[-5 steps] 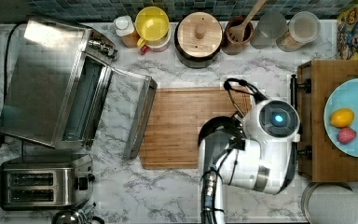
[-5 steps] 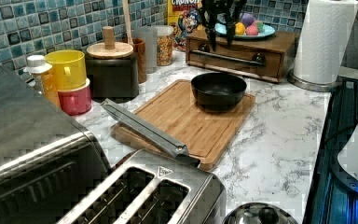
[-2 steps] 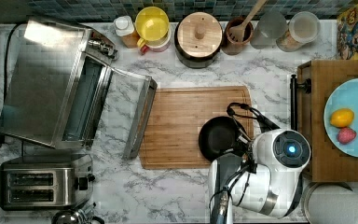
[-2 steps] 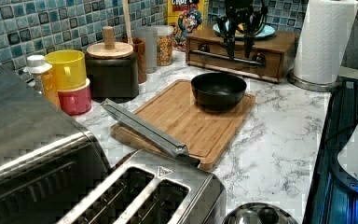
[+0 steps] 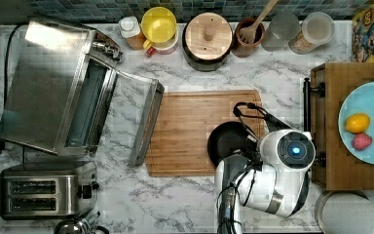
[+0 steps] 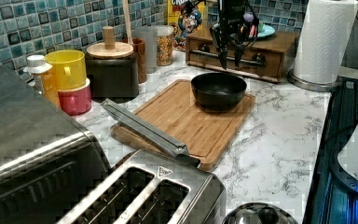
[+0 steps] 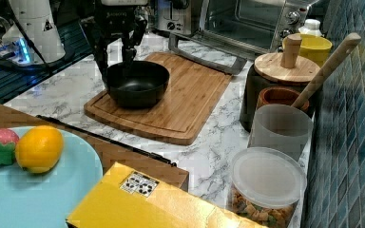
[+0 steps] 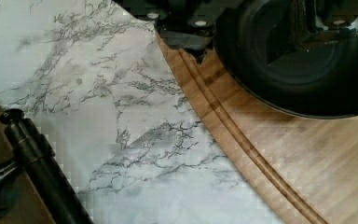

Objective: Pick up the bowl.

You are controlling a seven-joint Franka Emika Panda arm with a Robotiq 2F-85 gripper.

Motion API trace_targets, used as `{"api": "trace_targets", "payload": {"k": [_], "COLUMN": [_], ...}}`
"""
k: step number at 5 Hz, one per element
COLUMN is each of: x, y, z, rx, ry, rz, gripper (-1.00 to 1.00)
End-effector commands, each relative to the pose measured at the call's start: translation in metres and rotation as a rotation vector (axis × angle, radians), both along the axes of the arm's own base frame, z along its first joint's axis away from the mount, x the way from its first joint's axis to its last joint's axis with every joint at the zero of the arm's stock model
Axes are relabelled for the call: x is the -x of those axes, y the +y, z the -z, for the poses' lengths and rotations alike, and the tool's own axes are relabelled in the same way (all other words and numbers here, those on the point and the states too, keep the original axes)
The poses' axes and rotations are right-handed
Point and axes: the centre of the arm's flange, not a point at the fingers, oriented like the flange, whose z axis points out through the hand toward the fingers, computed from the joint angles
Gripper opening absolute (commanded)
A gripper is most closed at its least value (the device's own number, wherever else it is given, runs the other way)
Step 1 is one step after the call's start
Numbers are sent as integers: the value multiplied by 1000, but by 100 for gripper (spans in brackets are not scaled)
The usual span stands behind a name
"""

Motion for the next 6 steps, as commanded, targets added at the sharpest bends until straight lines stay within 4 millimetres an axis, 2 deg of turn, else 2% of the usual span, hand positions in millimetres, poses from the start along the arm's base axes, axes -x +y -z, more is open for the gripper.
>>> {"api": "trace_targets", "payload": {"k": [1, 3, 5, 6], "x": [20, 28, 30, 31], "y": [2, -2, 1, 3], "z": [27, 57, 72, 72], "rx": [-8, -29, -33, -26], "ry": [43, 47, 63, 58], "rz": [-42, -92, -125, -116], "gripper": [0, 0, 0, -100]}}
